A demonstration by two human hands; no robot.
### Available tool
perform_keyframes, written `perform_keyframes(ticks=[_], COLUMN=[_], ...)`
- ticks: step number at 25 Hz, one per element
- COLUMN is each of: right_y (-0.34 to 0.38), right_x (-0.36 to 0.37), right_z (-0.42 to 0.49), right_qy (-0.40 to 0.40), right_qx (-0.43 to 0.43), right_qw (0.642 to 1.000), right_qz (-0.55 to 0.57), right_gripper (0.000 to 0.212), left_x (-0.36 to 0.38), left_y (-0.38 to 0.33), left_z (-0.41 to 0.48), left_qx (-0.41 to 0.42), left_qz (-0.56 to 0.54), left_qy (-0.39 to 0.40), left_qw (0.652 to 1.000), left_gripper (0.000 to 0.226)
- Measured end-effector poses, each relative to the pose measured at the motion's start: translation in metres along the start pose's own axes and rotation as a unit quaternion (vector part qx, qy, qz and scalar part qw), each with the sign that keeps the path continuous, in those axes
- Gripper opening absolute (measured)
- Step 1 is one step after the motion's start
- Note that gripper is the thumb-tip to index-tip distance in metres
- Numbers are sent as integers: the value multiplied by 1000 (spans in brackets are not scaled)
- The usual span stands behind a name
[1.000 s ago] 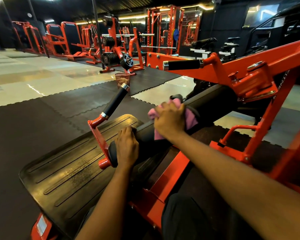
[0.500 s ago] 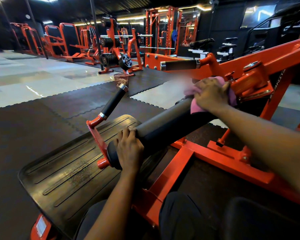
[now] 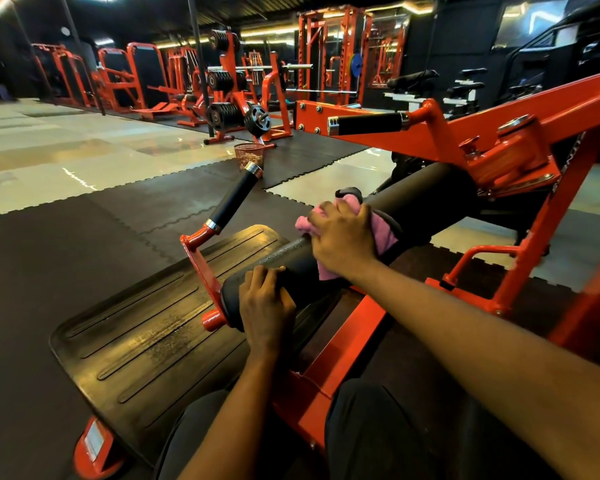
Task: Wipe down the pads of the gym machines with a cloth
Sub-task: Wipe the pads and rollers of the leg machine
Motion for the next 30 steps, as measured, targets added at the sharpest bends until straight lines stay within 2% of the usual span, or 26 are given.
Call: perform_keyframes(ticks=[1, 3, 6, 8, 10, 12, 16, 19, 20, 22, 24, 26, 27, 28, 30], right_y=[-11, -52, -133, -156, -137, -94, 3, 56, 61, 48, 7, -51, -77, -97, -118], right_x=[-2, -13, -40, -48, -44, -32, -1, 10, 6, -15, -33, -37, -30, -19, 3], right_z=[2, 11, 25, 30, 35, 34, 26, 13, 12, 17, 30, 37, 34, 29, 16], right_qy=[-4, -20, -45, -39, -48, -31, 50, 76, 89, 97, -8, -107, -108, -93, -90], right_qx=[-16, 2, 108, 147, 161, 147, 61, -6, -33, -41, 27, 137, 172, 182, 149], right_qw=[1000, 1000, 993, 988, 986, 988, 997, 997, 996, 983, 966, 954, 954, 958, 973], right_qz=[-9, -17, 6, 9, -8, 25, -2, -24, -5, 152, 256, 244, 222, 199, 152], right_gripper=[32, 37, 37, 32, 28, 23, 21, 34, 39, 41, 38, 33, 29, 28, 35], left_x=[-3, -9, -13, -14, -15, -16, -25, -37, -41, -44, -43, -32, -22, -11, 12], left_y=[1, 4, 7, 10, 14, 17, 32, 31, 28, 17, -4, -37, -54, -71, -97], left_z=[1, 3, 3, 3, 6, 9, 8, 11, 14, 24, 37, 56, 68, 80, 99], left_qx=[1, 1, 0, -2, -1, -5, -44, -78, -83, -74, -54, -84, -117, -155, -210], left_qz=[-6, -12, -12, -20, -40, -68, -90, -110, -110, -105, -92, -30, 7, 33, 53], left_qy=[3, 6, 14, 16, 16, 14, -23, -67, -71, -68, -69, -29, 18, 72, 164], left_qw=[1000, 1000, 1000, 1000, 999, 998, 995, 989, 988, 989, 992, 996, 993, 985, 962], left_gripper=[30, 29, 34, 35, 31, 31, 33, 39, 39, 34, 28, 35, 44, 57, 73])
Point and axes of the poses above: each hand's wrist, its own z-axis towards the middle knuckle, its own x-axis out of the palm, y = z × x, the point moved 2 cm from there along z, towards the middle knuckle, and after that the axes turned 13 degrees about y, right-handed, at the moved point
